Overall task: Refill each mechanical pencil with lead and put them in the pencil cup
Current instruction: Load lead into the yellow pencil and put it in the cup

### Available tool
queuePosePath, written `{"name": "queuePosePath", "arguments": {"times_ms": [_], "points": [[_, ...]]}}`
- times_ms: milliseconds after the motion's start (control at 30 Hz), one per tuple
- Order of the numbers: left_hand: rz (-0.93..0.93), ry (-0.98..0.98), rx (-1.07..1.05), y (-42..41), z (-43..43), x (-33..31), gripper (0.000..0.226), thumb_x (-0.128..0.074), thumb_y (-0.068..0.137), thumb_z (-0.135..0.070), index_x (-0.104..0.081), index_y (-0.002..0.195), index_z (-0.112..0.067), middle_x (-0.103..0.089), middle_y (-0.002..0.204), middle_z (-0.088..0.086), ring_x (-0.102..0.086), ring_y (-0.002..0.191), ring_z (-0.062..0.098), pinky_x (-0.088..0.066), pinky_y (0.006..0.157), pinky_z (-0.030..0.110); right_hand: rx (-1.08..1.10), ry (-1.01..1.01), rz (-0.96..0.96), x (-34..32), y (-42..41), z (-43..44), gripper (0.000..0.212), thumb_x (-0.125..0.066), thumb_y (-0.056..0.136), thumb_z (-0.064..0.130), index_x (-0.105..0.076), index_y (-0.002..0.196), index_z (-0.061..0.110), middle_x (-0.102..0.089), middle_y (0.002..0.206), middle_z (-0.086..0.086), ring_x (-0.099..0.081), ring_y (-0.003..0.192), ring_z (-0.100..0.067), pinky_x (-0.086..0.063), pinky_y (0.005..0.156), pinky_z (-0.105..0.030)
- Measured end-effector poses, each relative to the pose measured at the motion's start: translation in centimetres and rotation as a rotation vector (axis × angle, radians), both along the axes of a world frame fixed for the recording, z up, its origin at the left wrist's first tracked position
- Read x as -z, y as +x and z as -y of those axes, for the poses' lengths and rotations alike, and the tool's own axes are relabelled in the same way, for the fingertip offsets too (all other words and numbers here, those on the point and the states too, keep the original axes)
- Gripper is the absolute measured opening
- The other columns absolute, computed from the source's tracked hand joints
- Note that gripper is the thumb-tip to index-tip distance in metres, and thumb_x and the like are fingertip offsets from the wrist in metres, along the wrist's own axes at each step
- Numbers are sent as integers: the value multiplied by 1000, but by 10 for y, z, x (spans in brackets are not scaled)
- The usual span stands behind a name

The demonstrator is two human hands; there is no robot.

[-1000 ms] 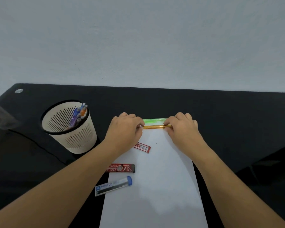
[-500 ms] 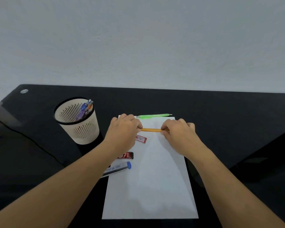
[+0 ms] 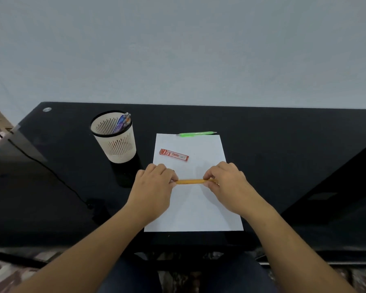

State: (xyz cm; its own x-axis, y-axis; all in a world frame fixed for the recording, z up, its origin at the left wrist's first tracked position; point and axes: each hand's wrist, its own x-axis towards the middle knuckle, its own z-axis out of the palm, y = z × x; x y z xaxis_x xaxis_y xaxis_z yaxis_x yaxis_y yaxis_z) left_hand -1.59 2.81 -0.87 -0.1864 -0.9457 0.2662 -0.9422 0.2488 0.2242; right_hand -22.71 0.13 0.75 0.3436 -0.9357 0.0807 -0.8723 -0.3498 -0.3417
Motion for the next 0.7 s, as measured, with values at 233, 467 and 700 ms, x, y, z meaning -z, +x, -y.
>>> {"name": "queuePosePath", "arguments": {"times_ms": [233,467,700], "points": [[-27,-38,-2,2,-25,22,8,-67,86,-21,-66,91,-27,-56,87,-12,-49,82,14,-29,68,28,22,44,-3,11,1,-27,15,-52,94,39,-62,105,32,-47,97,16,-37,93,-8,-35,83,-28],[-116,-108,-32,7,-33,40,13,-59,90,-28,-69,97,-27,-59,95,-11,-51,92,15,-35,74,28,42,32,-7,16,-3,-39,19,-52,95,36,-61,112,32,-47,100,17,-34,93,-6,-33,85,-26],[-176,-196,-43,9,-40,44,35,-48,87,-43,-71,105,-24,-63,102,-10,-50,102,13,-35,81,27,34,22,51,17,2,-45,15,-50,97,31,-59,108,31,-55,103,16,-39,94,-5,-34,90,-28]]}}
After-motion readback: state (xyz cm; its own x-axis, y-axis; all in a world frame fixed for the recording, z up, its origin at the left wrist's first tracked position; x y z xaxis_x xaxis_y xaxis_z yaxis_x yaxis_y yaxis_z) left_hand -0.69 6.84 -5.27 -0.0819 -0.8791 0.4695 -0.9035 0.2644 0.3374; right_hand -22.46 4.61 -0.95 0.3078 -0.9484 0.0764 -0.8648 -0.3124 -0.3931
